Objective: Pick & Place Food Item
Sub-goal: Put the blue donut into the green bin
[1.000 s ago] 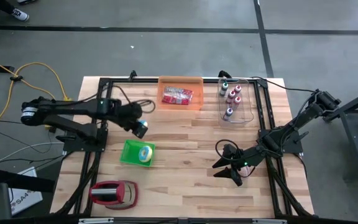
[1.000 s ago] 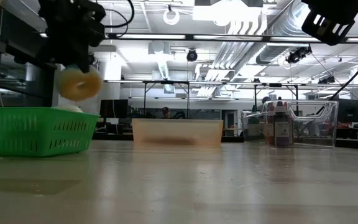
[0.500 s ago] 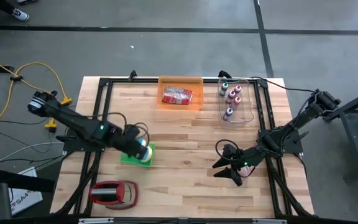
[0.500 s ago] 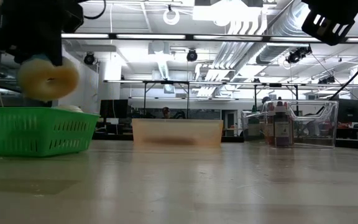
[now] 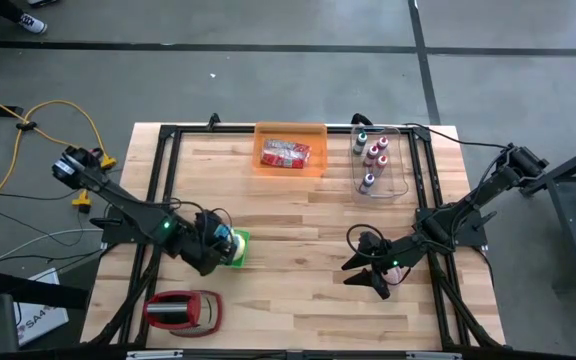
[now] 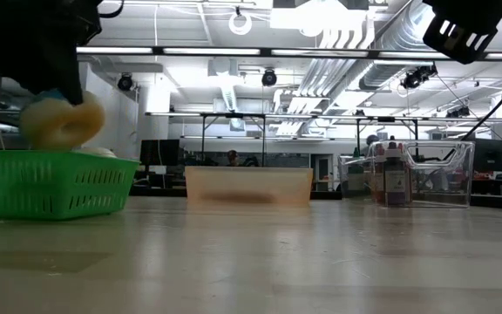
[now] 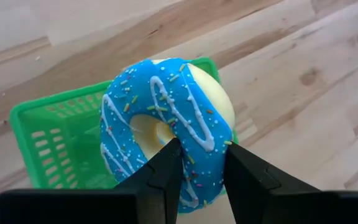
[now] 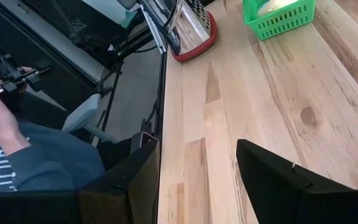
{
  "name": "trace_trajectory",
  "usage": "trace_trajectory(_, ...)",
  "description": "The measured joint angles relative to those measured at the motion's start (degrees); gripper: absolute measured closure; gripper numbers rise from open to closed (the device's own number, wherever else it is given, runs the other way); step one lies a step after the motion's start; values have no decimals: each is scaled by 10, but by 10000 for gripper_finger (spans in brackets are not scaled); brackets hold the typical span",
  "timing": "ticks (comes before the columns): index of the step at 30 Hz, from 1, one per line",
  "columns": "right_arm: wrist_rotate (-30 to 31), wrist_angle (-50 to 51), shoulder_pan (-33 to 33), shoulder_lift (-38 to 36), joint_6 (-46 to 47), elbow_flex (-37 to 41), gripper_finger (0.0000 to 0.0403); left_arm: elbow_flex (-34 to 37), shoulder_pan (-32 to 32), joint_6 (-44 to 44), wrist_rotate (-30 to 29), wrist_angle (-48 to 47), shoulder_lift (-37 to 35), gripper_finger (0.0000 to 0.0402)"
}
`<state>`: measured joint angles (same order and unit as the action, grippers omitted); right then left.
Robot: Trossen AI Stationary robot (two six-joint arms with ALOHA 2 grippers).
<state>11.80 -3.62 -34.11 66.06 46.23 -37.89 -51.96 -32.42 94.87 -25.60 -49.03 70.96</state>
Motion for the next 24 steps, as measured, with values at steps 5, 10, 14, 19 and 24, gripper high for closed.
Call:
trace_trajectory(5, 0, 0, 0, 0, 0, 0, 199, 14, -18, 36, -11, -2, 0, 303)
trace_trajectory(10, 0, 0, 0, 0, 0, 0, 199, 28, -7, 38, 24, -2, 0, 303)
trace_trajectory(14, 0, 0, 0, 0, 0, 0, 199, 43, 10, 33, 52, -2, 0, 303)
trace_trajectory(19, 0, 0, 0, 0, 0, 0, 199, 61, 33, 20, 79, -1, 7, 303)
trace_trajectory(24, 0, 0, 0, 0, 0, 0, 199, 72, 58, -4, 112, 7, 33, 303)
